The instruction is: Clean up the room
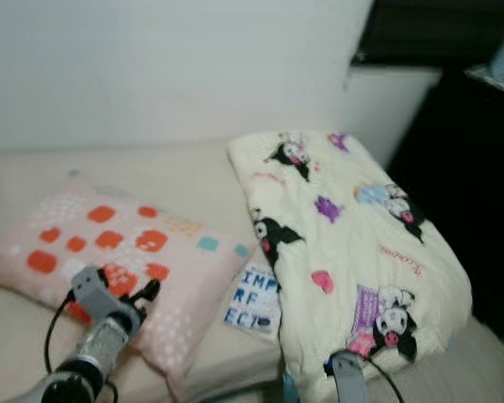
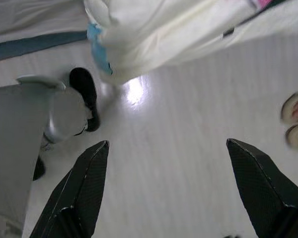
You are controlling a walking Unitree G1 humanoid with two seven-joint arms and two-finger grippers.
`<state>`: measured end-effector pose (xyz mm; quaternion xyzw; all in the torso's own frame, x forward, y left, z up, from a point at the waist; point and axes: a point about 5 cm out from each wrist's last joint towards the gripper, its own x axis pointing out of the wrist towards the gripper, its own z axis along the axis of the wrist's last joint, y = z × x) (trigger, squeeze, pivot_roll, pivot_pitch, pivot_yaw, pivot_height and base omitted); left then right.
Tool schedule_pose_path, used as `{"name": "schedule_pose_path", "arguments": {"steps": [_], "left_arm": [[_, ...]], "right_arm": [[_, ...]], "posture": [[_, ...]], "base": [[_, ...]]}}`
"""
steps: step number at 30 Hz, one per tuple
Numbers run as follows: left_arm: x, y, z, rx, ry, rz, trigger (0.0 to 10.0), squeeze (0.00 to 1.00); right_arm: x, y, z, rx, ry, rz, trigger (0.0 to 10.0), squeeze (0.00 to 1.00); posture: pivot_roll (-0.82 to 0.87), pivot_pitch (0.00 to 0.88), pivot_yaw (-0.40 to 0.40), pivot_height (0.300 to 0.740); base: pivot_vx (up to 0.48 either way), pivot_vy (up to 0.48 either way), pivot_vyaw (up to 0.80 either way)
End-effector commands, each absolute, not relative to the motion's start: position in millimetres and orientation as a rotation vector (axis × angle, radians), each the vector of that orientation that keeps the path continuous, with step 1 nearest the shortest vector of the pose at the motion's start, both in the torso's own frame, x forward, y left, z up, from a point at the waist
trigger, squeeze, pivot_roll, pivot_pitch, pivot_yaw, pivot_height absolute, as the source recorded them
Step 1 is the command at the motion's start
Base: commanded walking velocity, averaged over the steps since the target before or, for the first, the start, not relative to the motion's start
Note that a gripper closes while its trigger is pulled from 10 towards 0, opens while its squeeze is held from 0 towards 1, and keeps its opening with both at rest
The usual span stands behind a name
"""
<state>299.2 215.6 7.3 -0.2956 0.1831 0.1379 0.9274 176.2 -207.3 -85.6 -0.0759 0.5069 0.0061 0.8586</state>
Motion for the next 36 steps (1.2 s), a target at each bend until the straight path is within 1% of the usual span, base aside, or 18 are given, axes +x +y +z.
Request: {"name": "schedule_pose_path", "arguments": {"steps": [1, 2, 3, 4, 6, 8, 13, 17, 19, 21, 22, 25, 28, 36], "left_arm": [[298.8, 236.3, 12.9, -0.55, 0.355, 0.416, 10.0, 0.0], [298.8, 236.3, 12.9, -0.55, 0.355, 0.416, 10.0, 0.0], [297.6, 247.1, 15.6, -0.521, 0.348, 0.489, 10.0, 0.0], [297.6, 247.1, 15.6, -0.521, 0.348, 0.489, 10.0, 0.0], [297.6, 268.6, 25.5, -0.481, 0.313, 0.604, 10.0, 0.0], [298.0, 280.5, 32.6, -0.469, 0.286, 0.665, 10.0, 0.0], [296.5, 289.1, 35.6, -0.451, 0.284, 0.695, 10.0, 0.0], [291.9, 290.2, 29.5, -0.486, 0.316, 0.706, 10.0, 0.0], [290.4, 284.8, 24.0, -0.542, 0.332, 0.691, 10.0, 0.0], [290.4, 284.8, 24.0, -0.542, 0.332, 0.691, 10.0, 0.0], [293.2, 277.2, 22.4, -0.652, 0.311, 0.669, 10.0, 0.0], [293.2, 277.2, 22.4, -0.652, 0.311, 0.669, 10.0, 0.0], [299.2, 274.4, 27.2, -0.749, 0.264, 0.644, 10.0, 0.0], [311.6, 277.6, 44.4, -0.764, 0.177, 0.552, 10.0, 0.0]], "right_arm": [[179.3, -210.6, -83.3, -0.16, 1.043, 0.011, 10.0, 0.0], [179.3, -210.6, -83.3, -0.16, 1.043, 0.011, 10.0, 0.0], [179.7, -210.3, -83.1, -0.156, 1.04, 0.012, 10.0, 0.0], [179.7, -210.3, -83.1, -0.156, 1.04, 0.012, 10.0, 0.0], [179.4, -210.4, -83.3, -0.154, 1.043, 0.01, 10.0, 0.0], [178.9, -210.7, -83.6, -0.161, 1.05, 0.009, 10.0, 0.0], [177.6, -211.0, -84.3, -0.164, 1.061, 0.003, 10.0, 0.0], [177.9, -210.8, -84.1, -0.146, 1.057, -0.003, 10.0, 0.0], [180.0, -211.1, -83.0, -0.124, 1.043, -0.013, 10.0, 0.0], [180.0, -211.1, -83.0, -0.124, 1.043, -0.013, 10.0, 0.0], [188.6, -209.9, -78.8, -0.091, 1.003, -0.024, 10.0, 0.0], [188.6, -209.9, -78.8, -0.091, 1.003, -0.024, 10.0, 0.0], [202.2, -205.8, -71.9, -0.053, 0.945, -0.015, 10.0, 0.0], [218.3, -193.7, -63.1, 0.025, 0.857, 0.042, 10.0, 0.0]], "posture": [[-0.16, 0.072, -0.085, 0.728], [-0.16, 0.072, -0.085, 0.728], [-0.16, 0.071, -0.084, 0.728], [-0.16, 0.071, -0.084, 0.728], [-0.16, 0.069, -0.083, 0.728], [-0.17, 0.069, -0.08, 0.728], [-0.17, 0.067, -0.073, 0.713], [-0.18, 0.069, -0.071, 0.703], [-0.19, 0.08, -0.069, 0.693], [-0.19, 0.08, -0.069, 0.693], [-0.2, 0.093, -0.068, 0.678], [-0.2, 0.093, -0.068, 0.673], [-0.22, 0.109, -0.064, 0.658], [-0.24, 0.15, -0.057, 0.638]], "base": [[0.0, 0.0, 0.0], [0.0, 0.0, 0.0], [0.0, 0.0, 0.0], [0.0, 0.0, 0.0], [0.0, 0.0, 0.0], [0.0, 0.0, 0.0], [0.0, 0.0, 0.0], [0.0, 0.0, 0.0], [0.0, 0.0, 0.0], [0.0, 0.0, 0.0], [0.0, 0.0, 0.0], [0.0, 0.0, 0.0], [0.0, 0.0, 0.0], [0.0, 0.0, 0.0]]}}
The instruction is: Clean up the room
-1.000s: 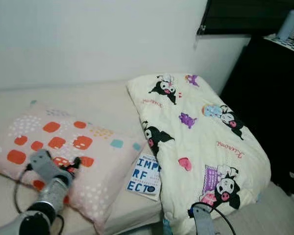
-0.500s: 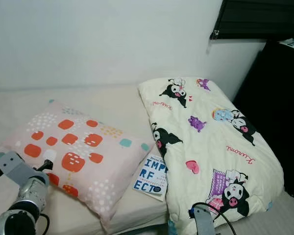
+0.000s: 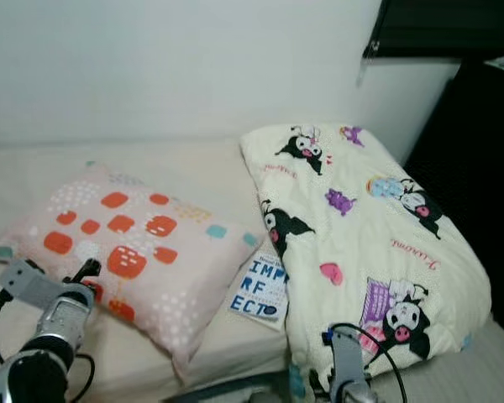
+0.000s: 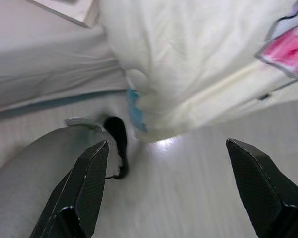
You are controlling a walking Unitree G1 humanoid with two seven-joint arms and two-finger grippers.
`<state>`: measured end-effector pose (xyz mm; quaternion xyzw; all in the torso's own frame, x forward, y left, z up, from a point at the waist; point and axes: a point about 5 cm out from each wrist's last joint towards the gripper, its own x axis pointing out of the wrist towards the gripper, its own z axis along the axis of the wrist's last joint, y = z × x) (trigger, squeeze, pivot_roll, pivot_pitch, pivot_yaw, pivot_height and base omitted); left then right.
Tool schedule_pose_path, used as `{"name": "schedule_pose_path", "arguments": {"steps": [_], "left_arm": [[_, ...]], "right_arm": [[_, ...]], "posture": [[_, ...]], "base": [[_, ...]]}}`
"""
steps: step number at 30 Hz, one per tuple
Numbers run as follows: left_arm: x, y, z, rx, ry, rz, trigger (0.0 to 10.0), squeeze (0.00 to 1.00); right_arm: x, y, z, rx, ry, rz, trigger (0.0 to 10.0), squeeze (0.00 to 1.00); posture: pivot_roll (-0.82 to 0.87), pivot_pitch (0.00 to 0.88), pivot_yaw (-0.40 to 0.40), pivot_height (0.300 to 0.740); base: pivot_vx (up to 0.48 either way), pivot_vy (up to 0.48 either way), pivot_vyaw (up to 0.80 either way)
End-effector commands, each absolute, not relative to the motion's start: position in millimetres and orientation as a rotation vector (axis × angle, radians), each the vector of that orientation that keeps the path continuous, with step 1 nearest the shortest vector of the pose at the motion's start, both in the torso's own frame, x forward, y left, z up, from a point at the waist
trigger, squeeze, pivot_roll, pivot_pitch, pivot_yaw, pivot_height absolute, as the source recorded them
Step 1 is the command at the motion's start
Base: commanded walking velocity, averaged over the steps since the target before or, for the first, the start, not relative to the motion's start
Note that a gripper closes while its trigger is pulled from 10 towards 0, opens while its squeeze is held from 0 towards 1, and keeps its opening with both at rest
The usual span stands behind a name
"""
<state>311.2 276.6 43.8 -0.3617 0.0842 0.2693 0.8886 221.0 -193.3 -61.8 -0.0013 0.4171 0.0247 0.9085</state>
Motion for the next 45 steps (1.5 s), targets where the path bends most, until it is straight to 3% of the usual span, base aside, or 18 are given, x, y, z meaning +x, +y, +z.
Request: {"name": "schedule_pose_path", "arguments": {"steps": [1, 3, 5, 7, 11, 16, 20, 23, 24, 26, 27, 29, 32, 37, 42, 45], "left_arm": [[314.4, 279.5, 49.4, -0.751, 0.154, 0.524, 10.0, 0.0], [315.5, 282.7, 53.4, -0.729, 0.137, 0.499, 10.0, 0.0], [315.2, 292.0, 59.1, -0.676, 0.126, 0.487, 10.0, 0.0], [315.2, 292.0, 59.1, -0.676, 0.126, 0.487, 10.0, 0.0], [313.1, 316.1, 73.6, -0.609, 0.091, 0.557, 10.0, 0.0], [316.6, 327.6, 88.6, -0.612, 0.038, 0.585, 10.0, 0.0], [326.9, 332.7, 109.4, -0.718, -0.055, 0.563, 10.0, 0.0], [326.9, 332.7, 109.4, -0.718, -0.055, 0.563, 10.0, 0.0], [333.1, 328.6, 115.2, -0.812, -0.093, 0.517, 10.0, 0.0], [333.1, 328.6, 115.2, -0.812, -0.093, 0.517, 10.0, 0.0], [340.3, 320.2, 119.7, -0.914, -0.126, 0.444, 10.0, 0.0], [340.3, 320.2, 119.7, -0.914, -0.126, 0.444, 10.0, 0.0], [356.4, 294.2, 128.8, -1.059, -0.17, 0.26, 10.0, 0.0], [362.3, 282.7, 132.7, -1.094, -0.175, 0.18, 10.0, 0.0], [373.7, 245.9, 144.4, -1.204, -0.201, -0.145, 10.0, 0.0], [374.4, 240.4, 144.2, -1.197, -0.195, -0.179, 10.0, 0.0]], "right_arm": [[225.0, -187.2, -58.8, 0.061, 0.815, 0.082, 10.0, 0.0], [232.1, -180.3, -53.3, 0.098, 0.76, 0.121, 10.0, 0.0], [256.4, -168.9, -29.0, 0.201, 0.576, 0.2, 10.0, 0.0], [256.4, -168.9, -29.0, 0.201, 0.576, 0.2, 10.0, 0.0], [288.3, -150.8, 49.7, 0.395, 0.194, 0.39, 10.0, 0.0], [288.2, -135.8, 98.9, 0.49, 0.035, 0.543, 10.0, 0.0], [281.2, -122.1, 147.0, 0.571, -0.121, 0.698, 10.0, 0.0], [281.2, -122.1, 147.0, 0.571, -0.121, 0.698, 10.0, 0.0], [277.6, -118.1, 158.6, 0.581, -0.158, 0.73, 10.0, 0.0], [277.6, -118.1, 158.6, 0.581, -0.158, 0.73, 10.0, 0.0], [271.1, -115.8, 168.4, 0.593, -0.18, 0.752, 10.0, 0.0], [271.1, -115.8, 168.4, 0.593, -0.18, 0.752, 10.0, 0.0], [260.0, -114.6, 181.0, 0.616, -0.2, 0.774, 10.0, 0.0], [256.2, -114.8, 185.8, 0.62, -0.206, 0.781, 10.0, 0.0], [246.2, -121.2, 203.2, 0.631, -0.214, 0.796, 10.0, 0.0], [245.3, -121.4, 204.6, 0.63, -0.214, 0.795, 10.0, 0.0]], "posture": [[-0.25, 0.167, -0.054, 0.633], [-0.26, 0.196, -0.047, 0.628], [-0.27, 0.232, -0.034, 0.618], [-0.27, 0.232, -0.034, 0.618], [-0.29, 0.288, -0.018, 0.598], [-0.29, 0.312, -0.012, 0.583], [-0.29, 0.343, -0.003, 0.568], [-0.29, 0.343, -0.003, 0.568], [-0.3, 0.359, 0.002, 0.563], [-0.3, 0.359, 0.002, 0.563], [-0.31, 0.374, 0.01, 0.558], [-0.31, 0.374, 0.01, 0.558], [-0.33, 0.398, 0.016, 0.548], [-0.35, 0.409, 0.018, 0.543], [-0.37, 0.418, 0.019, 0.518], [-0.38, 0.419, 0.019, 0.513]], "base": [[0.0, 0.0, 0.0], [0.0, 0.0, 0.0], [0.0, 0.0, 0.0], [0.0, 0.0, 0.0], [0.0, 0.0, 0.0], [0.0, 0.0, 0.0], [0.0, 0.0, 0.0], [0.0, 0.0, 0.0], [0.0, 0.0, 0.0], [0.0, 0.0, 0.0], [0.0, 0.0, 0.0], [0.0, 0.0, 0.0], [0.0, 0.0, 0.0], [0.0, 0.0, 0.0], [0.0, 0.0, 0.0], [0.0, 0.0, 0.0]]}}
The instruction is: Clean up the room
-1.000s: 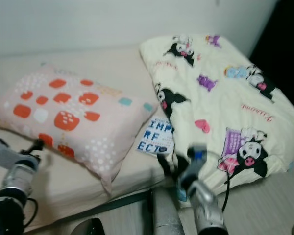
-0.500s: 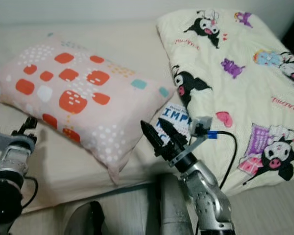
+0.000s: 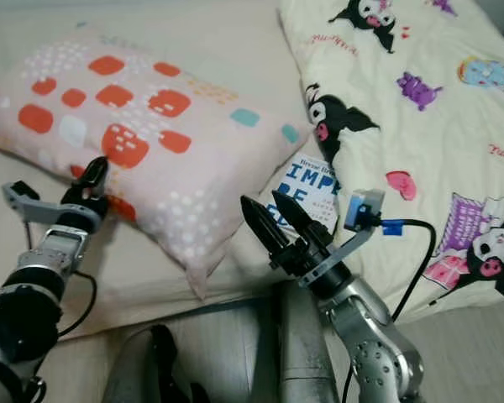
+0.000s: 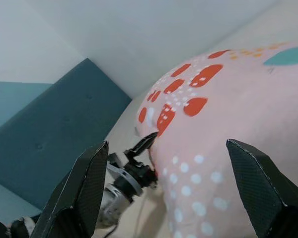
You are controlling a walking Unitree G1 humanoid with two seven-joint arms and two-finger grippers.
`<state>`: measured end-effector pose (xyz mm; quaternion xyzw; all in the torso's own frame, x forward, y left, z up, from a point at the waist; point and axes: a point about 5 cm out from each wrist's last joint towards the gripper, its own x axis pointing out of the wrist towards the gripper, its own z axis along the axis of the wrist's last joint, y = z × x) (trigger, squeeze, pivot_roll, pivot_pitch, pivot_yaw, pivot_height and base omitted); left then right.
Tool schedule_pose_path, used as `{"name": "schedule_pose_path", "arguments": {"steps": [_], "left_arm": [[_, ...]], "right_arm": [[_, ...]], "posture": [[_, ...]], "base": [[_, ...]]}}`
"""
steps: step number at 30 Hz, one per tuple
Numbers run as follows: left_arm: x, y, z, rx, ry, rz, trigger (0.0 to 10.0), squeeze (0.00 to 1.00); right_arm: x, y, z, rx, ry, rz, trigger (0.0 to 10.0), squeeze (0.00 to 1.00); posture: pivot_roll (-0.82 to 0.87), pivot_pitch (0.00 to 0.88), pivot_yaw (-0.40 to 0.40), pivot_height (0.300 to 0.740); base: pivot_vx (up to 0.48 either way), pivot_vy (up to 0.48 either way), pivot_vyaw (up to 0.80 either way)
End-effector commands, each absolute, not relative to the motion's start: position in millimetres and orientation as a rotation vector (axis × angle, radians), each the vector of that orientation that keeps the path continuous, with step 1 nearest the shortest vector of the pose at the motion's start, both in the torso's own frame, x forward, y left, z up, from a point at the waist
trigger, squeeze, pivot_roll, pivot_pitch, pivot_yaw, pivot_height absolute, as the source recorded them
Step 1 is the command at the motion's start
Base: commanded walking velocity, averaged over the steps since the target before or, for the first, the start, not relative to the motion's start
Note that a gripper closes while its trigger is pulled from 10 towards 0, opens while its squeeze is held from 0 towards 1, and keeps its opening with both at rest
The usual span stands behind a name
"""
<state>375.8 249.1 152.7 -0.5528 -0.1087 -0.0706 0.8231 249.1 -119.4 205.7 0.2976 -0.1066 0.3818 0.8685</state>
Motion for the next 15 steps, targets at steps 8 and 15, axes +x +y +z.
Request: {"name": "schedule_pose_path", "arguments": {"steps": [8, 15], "left_arm": [[381.2, 225.3, 151.7, -1.179, -0.207, -0.22, 10.0, 0.0], [393.6, 218.9, 178.4, -1.168, -0.28, -0.209, 0.0, 0.0]], "right_arm": [[241.6, -122.8, 213.3, 0.625, -0.234, 0.778, 10.0, 0.0], [241.3, -122.6, 217.9, 0.61, -0.235, 0.76, 10.0, 0.0]], "posture": [[-0.4, 0.419, 0.017, 0.504], [-0.4, 0.419, 0.016, 0.504]], "base": [[0.0, 0.0, 0.0], [0.0, 0.0, 0.0]]}}
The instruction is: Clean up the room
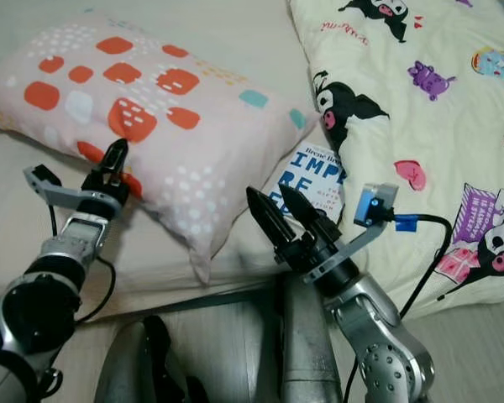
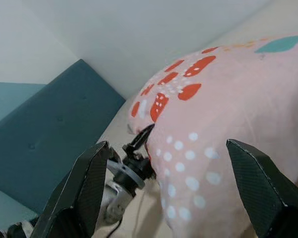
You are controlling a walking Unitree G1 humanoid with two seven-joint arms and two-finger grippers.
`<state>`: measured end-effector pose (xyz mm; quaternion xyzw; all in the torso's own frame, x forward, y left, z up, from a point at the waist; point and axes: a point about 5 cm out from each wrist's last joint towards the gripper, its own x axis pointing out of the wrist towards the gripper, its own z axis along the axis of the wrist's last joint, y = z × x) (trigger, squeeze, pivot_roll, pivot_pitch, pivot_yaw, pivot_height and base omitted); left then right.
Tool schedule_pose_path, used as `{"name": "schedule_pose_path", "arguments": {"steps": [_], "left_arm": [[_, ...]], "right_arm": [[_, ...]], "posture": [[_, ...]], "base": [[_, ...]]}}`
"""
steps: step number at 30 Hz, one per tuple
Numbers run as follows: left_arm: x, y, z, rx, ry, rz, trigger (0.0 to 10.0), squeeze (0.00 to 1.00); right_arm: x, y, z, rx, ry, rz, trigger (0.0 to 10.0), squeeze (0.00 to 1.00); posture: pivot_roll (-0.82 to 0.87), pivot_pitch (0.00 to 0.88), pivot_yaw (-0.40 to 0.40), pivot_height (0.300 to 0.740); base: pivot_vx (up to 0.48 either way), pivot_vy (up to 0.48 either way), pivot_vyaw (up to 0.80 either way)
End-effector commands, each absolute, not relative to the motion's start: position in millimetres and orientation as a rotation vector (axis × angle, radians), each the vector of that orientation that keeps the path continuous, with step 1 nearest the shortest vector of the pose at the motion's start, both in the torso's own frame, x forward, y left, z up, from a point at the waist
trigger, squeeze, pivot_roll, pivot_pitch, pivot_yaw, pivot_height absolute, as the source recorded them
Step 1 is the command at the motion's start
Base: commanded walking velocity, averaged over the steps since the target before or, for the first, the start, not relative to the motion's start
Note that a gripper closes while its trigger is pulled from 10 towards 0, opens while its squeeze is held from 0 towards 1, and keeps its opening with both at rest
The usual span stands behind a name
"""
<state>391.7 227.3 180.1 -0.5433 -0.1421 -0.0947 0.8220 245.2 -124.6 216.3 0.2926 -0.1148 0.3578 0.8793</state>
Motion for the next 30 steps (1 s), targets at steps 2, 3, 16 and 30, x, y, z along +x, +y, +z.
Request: {"name": "schedule_pose_path", "arguments": {"steps": [2, 3, 16, 30], "left_arm": [[398.1, 217.2, 191.8, -1.178, -0.315, -0.22, 0.0, 0.0], [402.5, 214.0, 206.8, -1.181, -0.351, -0.245, 0.0, 0.0], [411.1, 202.2, 226.9, -1.018, -0.296, -0.255, 0.0, 0.0], [401.7, 230.5, 389.4, -0.471, -0.643, -0.259, 0.0, 0.0]], "right_arm": [[241.4, -122.6, 219.7, 0.611, -0.241, 0.76, 10.0, 0.0], [241.8, -122.6, 221.3, 0.613, -0.247, 0.759, 10.0, 0.0], [252.4, -127.1, 220.6, 0.573, -0.242, 0.705, 10.0, 0.0], [293.4, -135.4, 229.0, 0.497, -0.292, 0.592, 10.0, 0.0]], "posture": [[-0.4, 0.419, 0.019, 0.504], [-0.39, 0.416, 0.023, 0.504], [-0.39, 0.357, 0.047, 0.504], [-0.32, 0.19, 0.077, 0.504]], "base": [[0.0, 0.0, 0.0], [0.0, 0.0, 0.0], [0.0, 0.0, 0.0], [0.0, 0.0, 0.0]]}}
